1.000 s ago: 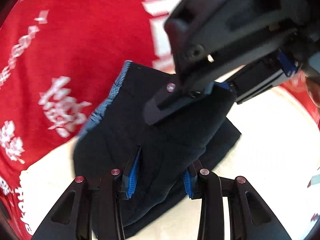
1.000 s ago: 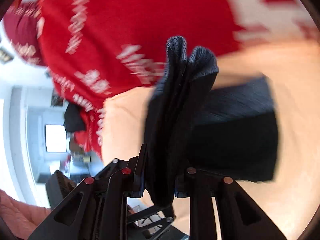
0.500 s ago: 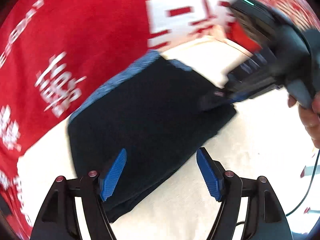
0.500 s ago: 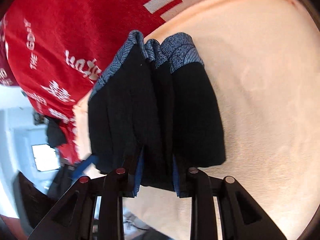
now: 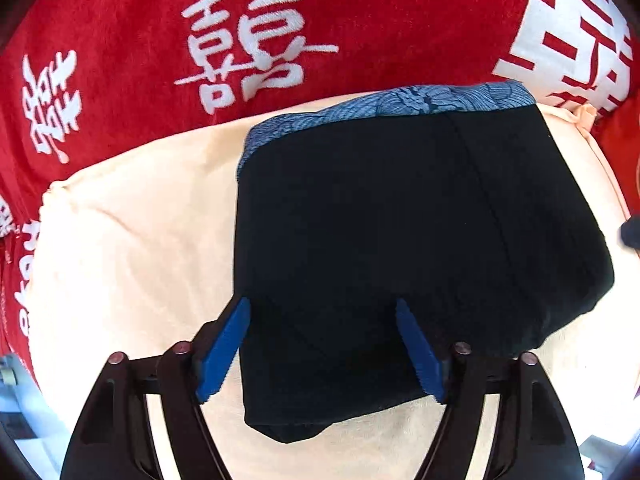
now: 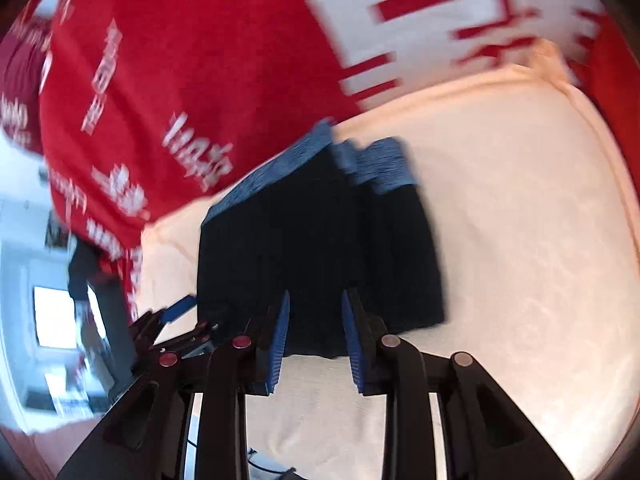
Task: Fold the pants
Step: 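Release the folded pants and raise both grippers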
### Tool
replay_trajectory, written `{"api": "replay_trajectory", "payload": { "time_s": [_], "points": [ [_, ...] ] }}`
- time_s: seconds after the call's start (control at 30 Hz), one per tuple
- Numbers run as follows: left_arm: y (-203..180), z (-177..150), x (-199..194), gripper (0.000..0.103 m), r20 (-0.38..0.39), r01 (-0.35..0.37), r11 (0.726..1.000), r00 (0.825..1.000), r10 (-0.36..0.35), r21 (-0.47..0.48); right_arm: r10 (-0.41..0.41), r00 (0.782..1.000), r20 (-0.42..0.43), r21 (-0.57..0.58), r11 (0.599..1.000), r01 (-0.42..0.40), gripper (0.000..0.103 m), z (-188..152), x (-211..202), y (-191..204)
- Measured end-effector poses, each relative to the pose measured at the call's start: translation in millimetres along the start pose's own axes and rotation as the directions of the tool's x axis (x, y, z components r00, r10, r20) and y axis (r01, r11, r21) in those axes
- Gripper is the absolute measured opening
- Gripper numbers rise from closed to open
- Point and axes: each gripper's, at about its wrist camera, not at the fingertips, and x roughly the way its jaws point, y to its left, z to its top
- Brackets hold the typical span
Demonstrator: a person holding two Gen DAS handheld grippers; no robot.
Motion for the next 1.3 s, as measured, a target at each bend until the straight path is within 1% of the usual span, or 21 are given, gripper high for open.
{"api": "replay_trajectory", "payload": {
  "time_s": [0.07, 0.1, 0.17, 0.23, 0.3, 0.37, 0.4, 0.47, 0.5, 0.53, 0.57, 0.63, 0.7, 0.77, 0.83, 0.9, 0.97, 1.03, 1.13, 1.2, 1.3],
  "points": [
    [-0.1, -2.5, -6.8, 0.077, -0.015, 0.012, 1.0, 1.0, -0.012, -0.004, -0.109, 0.99, -0.085, -0.017, 0.994, 0.108, 0.031, -9.9, 26.4, -7.2],
    [1.0, -5.0, -12.9, 0.077, -0.021, 0.031, 1.0, 0.999, -0.031, -0.006, -0.123, 0.987, -0.105, 0.015, 0.992, 0.125, 0.032, -17.3, 30.1, -16.5],
    [3.4, -10.2, -26.0, 0.077, -0.025, 0.059, 0.998, 0.998, -0.059, 0.008, -0.11, 0.988, -0.107, 0.137, 0.983, 0.124, 0.034, -35.7, 19.7, -36.5],
    [6.5, -16.1, -38.4, 0.077, -0.037, 0.085, 0.996, 0.996, -0.083, 0.037, -0.13, 0.985, -0.109, 0.225, 0.962, 0.152, 0.055, -59.8, 3.8, -54.1],
    [9.1, -19.9, -48.2, 0.077, -0.063, 0.095, 0.994, 0.994, -0.092, 0.053, -0.118, 0.984, -0.134, 0.289, 0.945, 0.153, 0.068, -82.5, -10.0, -66.6],
    [11.5, -24.8, -61.1, 0.077, -0.085, 0.103, 0.993, 0.992, -0.097, 0.066, -0.127, 0.979, -0.161, 0.328, 0.929, 0.174, 0.074, -104.3, -22.7, -72.3],
    [13.0, -28.3, -69.1, 0.077, -0.095, 0.109, 0.992, 0.99, -0.102, 0.069, -0.136, 0.975, -0.174, 0.336, 0.923, 0.189, 0.078, -113.2, -26.2, -69.0],
    [15.9, -30.7, -79.1, 0.078, -0.12, 0.131, 0.989, 0.985, -0.123, 0.065, -0.146, 0.973, -0.179, 0.354, 0.913, 0.202, 0.08, -125.3, -36.7, -65.0],
    [16.7, -32.3, -84.6, 0.083, -0.134, 0.144, 0.987, 0.982, -0.135, 0.064, -0.146, 0.974, -0.17, 0.362, 0.91, 0.2, 0.08, -128.6, -41.3, -60.2],
    [16.9, -34.9, -93.4, 0.096, -0.148, 0.156, 0.985, 0.978, -0.145, 0.066, -0.145, 0.977, -0.158, 0.37, 0.908, 0.195, 0.082, -131.6, -47.0, -54.0],
    [16.3, -36.1, -99.3, 0.101, -0.152, 0.164, 0.984, 0.977, -0.151, 0.074, -0.149, 0.977, -0.15, 0.373, 0.907, 0.196, 0.083, -133.0, -51.6, -48.2],
    [11.3, -38.4, -115.1, 0.102, -0.153, 0.185, 0.975, 0.974, -0.165, 0.121, -0.166, 0.978, -0.128, 0.358, 0.912, 0.202, 0.087, -130.5, -59.2, -27.3],
    [6.4, -40.0, -126.9, 0.102, -0.149, 0.188, 0.969, 0.975, -0.164, 0.16, -0.177, 0.979, -0.104, 0.32, 0.926, 0.202, 0.089, -124.9, -66.4, -2.4],
    [1.0, -41.5, -139.9, 0.102, -0.151, 0.217, 0.956, 0.97, -0.189, 0.199, -0.192, 0.979, -0.067, 0.266, 0.942, 0.203, 0.09, -117.7, -77.5, 22.7],
    [-4.3, -44.2, -152.1, 0.102, -0.145, 0.239, 0.939, 0.967, -0.208, 0.246, -0.223, 0.974, -0.031, 0.22, 0.949, 0.224, 0.101, -115.8, -88.2, 46.6],
    [-8.4, -47.4, -165.3, 0.102, -0.126, 0.236, 0.924, 0.97, -0.207, 0.301, -0.22, 0.975, -0.011, 0.216, 0.952, 0.217, 0.103, -118.1, -96.1, 64.4],
    [-10.8, -50.6, -178.5, 0.102, -0.096, 0.209, 0.91, 0.978, -0.187, 0.357, -0.22, 0.975, -0.015, 0.216, 0.952, 0.218, 0.103, -121.4, -101.3, 73.7],
    [-8.6, -52.2, -190.3, 0.102, -0.078, 0.203, 0.9, 0.979, -0.187, 0.386, -0.24, 0.97, -0.027, 0.23, 0.943, 0.24, 0.103, -128.3, -104.6, 82.0],
    [-1.4, -51.7, -202.5, 0.102, -0.064, 0.199, 0.897, 0.98, -0.189, 0.395, -0.224, 0.973, -0.052, 0.293, 0.928, 0.23, 0.103, -140.9, -104.3, 81.8],
    [2.4, -50.2, -204.5, 0.102, -0.061, 0.18, 0.899, 0.984, -0.17, 0.399, -0.223, 0.973, -0.061, 0.316, 0.92, 0.231, 0.103, -144.7, -102.0, 80.9],
    [10.4, -42.4, -204.1, 0.102, -0.049, 0.152, 0.912, 0.988, -0.145, 0.38, -0.255, 0.966, -0.05, 0.292, 0.921, 0.258, 0.103, -141.6, -111.5, 87.3]
  ]
}}
